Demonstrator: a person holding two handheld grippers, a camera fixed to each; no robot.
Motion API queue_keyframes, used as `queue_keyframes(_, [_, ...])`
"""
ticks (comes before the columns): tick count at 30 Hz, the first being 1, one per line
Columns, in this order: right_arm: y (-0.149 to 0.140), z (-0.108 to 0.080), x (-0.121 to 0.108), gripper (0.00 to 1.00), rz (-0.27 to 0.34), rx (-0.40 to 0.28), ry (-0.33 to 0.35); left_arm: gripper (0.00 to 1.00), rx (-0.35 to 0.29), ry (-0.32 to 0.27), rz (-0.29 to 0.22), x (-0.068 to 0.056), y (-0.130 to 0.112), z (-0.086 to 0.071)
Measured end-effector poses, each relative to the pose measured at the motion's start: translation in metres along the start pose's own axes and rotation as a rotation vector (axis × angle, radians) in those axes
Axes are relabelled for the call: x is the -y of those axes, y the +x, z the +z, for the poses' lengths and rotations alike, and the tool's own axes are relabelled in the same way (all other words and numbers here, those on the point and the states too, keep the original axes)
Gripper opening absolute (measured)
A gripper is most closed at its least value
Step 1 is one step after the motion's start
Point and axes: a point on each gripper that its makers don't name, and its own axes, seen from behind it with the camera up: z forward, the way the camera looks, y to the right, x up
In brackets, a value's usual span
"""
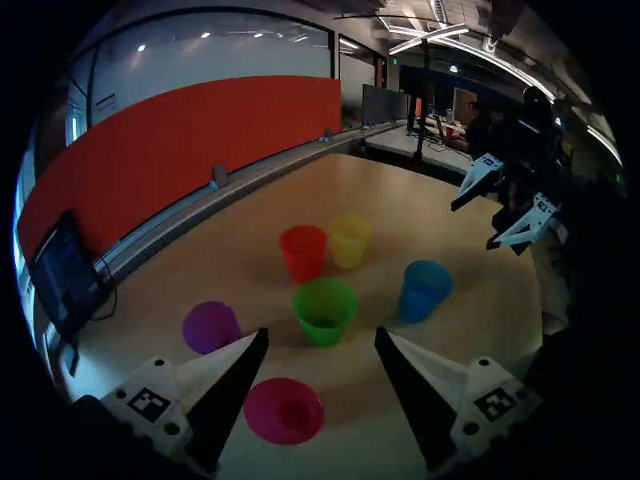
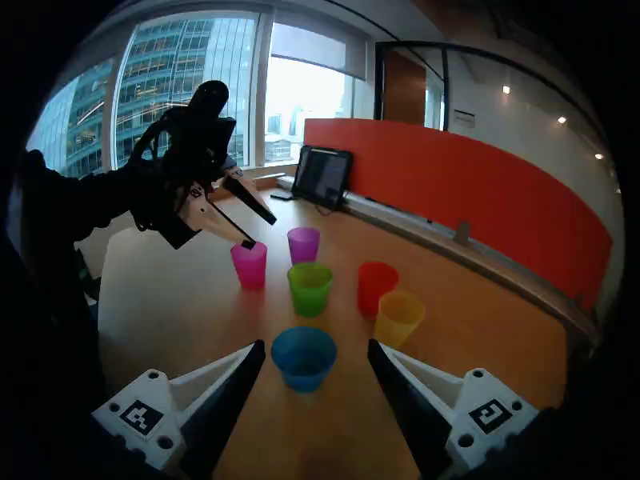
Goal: Pour water
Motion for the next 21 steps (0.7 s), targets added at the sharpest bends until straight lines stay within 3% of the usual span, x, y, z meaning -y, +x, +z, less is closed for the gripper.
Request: queue_keyframes(21, [-0.035,0.018,0.003,1.0,-0.001,0.056,0.025,0.99,0.154,-0.025,0.008,0.001,-0.021,0.049])
